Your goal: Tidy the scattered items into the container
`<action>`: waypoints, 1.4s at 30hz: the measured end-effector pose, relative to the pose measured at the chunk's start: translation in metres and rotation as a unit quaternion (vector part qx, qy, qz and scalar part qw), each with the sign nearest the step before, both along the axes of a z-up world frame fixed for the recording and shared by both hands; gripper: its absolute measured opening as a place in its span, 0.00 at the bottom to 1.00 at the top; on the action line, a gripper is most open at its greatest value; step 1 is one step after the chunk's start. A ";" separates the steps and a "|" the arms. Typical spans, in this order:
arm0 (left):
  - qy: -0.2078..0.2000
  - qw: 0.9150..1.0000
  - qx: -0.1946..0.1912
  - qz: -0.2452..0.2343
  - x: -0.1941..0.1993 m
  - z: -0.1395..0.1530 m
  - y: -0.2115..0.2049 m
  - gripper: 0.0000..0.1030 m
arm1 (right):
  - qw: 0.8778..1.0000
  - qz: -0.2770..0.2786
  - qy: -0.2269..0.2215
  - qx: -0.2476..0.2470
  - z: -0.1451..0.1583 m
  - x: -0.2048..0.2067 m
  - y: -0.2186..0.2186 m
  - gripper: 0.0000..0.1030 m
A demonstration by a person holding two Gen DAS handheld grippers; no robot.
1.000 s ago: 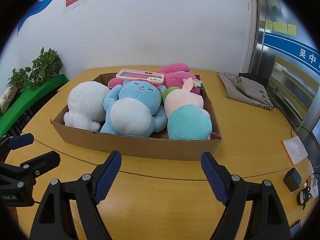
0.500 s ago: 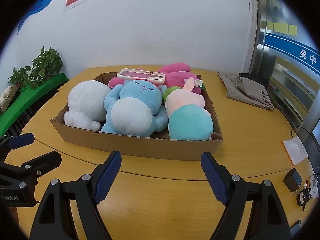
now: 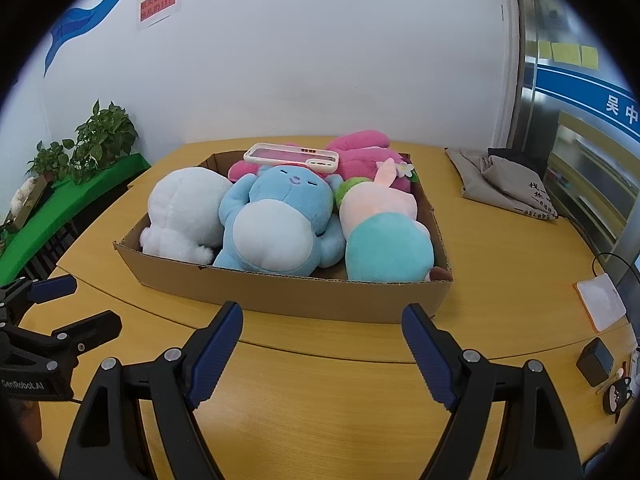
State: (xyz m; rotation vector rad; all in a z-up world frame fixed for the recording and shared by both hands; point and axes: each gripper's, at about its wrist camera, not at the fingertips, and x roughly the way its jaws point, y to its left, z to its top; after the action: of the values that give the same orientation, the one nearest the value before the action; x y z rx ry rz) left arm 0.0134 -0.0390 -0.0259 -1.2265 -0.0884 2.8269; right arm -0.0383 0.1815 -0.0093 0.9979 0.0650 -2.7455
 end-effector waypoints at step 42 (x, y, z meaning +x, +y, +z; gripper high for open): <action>-0.059 0.996 -0.035 -0.053 0.007 -0.133 -0.175 1.00 | 0.982 0.137 -0.109 0.063 -0.138 0.003 0.128 1.00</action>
State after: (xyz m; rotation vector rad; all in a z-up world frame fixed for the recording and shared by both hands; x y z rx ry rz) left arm 0.0206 -0.2141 -0.1593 -1.3687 0.0695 2.6871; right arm -0.0349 0.3092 -0.1473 1.2168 0.3180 -2.3936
